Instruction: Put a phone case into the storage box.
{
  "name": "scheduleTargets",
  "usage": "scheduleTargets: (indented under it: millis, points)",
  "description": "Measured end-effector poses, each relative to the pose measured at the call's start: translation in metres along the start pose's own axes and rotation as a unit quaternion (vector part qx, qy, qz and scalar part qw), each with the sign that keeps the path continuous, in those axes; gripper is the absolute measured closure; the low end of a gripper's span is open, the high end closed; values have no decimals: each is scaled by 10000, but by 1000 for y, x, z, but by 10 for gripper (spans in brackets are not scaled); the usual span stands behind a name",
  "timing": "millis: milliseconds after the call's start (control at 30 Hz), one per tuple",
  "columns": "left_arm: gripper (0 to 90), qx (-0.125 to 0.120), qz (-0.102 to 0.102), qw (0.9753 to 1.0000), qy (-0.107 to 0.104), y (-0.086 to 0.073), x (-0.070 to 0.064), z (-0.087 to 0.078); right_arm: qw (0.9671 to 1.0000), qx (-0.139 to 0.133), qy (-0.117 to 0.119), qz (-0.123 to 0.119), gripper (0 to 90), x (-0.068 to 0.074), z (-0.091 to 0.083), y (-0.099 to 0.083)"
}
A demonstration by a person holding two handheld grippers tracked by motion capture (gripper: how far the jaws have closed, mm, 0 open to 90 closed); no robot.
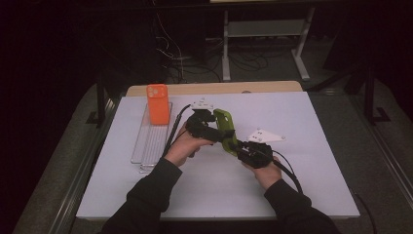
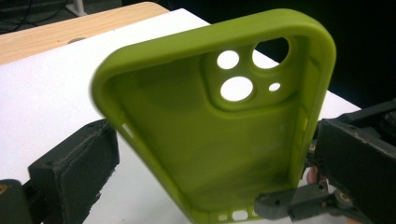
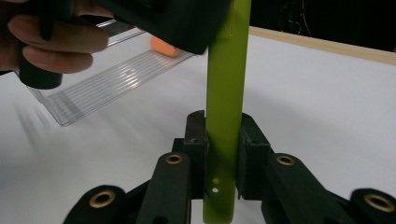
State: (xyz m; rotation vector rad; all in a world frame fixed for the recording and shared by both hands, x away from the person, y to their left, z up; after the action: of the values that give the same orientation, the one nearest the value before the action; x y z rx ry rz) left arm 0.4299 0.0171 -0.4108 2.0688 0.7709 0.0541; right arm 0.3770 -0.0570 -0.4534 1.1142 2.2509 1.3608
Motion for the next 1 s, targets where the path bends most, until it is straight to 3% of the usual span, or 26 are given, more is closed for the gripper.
scheduleTargets:
  millis: [300, 500, 767, 1000]
  points:
    - [7, -105, -85, 9999, -27, 3, -3, 7, 10000, -4, 26, -44, 757, 3, 1, 0]
    - [106, -252, -202, 9995, -36, 6, 0, 3, 10000, 3, 19, -80, 756, 4, 2, 0]
    - [131, -212, -132, 9997, -85, 6, -1, 1, 9999, 22, 5, -134, 747, 5, 4, -1]
    - [136, -3, -51, 9999, 130, 5, 9, -8, 9997, 203, -14, -167, 477, 2, 0, -4]
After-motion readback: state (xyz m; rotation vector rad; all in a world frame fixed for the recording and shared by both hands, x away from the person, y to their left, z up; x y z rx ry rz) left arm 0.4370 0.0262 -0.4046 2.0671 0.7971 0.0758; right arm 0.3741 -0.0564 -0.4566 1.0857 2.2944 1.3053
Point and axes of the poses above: each handheld gripper's, and its own axes: z roughly forward along the jaws, y roughly out of its top, x roughly to its left, the point moved 9 cm from there along z, roughly forward along the jaws, and after that the axes turned 7 degrees about x, right-handed, at the moved point
